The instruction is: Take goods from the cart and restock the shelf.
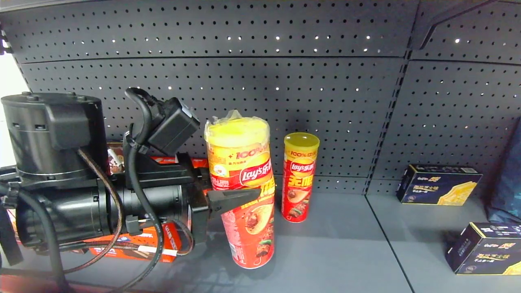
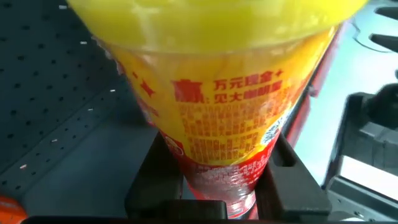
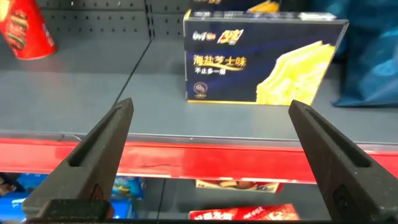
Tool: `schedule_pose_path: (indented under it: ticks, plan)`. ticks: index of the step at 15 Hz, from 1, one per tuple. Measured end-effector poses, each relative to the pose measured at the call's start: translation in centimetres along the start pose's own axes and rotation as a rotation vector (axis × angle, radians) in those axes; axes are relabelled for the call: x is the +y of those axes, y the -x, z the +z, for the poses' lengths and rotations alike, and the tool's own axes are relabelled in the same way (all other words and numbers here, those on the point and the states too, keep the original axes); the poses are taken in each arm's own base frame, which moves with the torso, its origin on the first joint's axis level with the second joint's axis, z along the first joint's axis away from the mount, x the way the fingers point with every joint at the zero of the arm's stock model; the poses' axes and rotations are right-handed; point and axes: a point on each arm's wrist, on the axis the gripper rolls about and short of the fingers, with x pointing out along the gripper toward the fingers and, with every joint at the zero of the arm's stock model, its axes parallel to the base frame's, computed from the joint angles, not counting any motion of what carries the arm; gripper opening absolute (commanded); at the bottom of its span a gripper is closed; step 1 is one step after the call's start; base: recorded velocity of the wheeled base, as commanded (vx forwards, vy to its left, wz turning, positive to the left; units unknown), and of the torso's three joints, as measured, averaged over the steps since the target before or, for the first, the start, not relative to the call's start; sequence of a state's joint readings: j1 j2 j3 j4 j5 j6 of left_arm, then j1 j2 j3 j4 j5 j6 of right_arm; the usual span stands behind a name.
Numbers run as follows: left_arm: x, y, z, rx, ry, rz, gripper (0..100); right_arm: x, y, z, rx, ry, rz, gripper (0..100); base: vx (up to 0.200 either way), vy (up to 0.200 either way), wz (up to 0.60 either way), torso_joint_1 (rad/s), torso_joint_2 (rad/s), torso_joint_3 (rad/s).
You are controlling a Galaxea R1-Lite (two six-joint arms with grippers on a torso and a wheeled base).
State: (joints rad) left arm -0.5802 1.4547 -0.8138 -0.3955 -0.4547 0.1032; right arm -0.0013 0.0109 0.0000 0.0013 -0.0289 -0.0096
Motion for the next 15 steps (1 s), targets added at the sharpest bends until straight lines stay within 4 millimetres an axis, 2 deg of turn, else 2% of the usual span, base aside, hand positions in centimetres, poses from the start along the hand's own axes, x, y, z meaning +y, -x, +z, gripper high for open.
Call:
schedule_pose_path:
  ticks: [2,3,15]
  plan:
    - [0.0,0.0,0.0,0.001,0.000,0.002,0,0.0,0.0,0.0,-0.001,0.000,0.000,100,0.000,0.000,0.00,0.000,0.00,0.000]
    - [0.0,0.0,-0.1,0.002,0.000,0.001,0,0.0,0.0,0.0,-0.001,-0.001,0.000,100,0.000,0.000,-0.60,-0.002,0.00,0.002]
    - [0.5,1.0,-1.2,0.031,0.018,0.078,0,0.0,0.0,0.0,0.001,0.013,0.027,100,0.000,0.000,0.00,0.000,0.00,0.000]
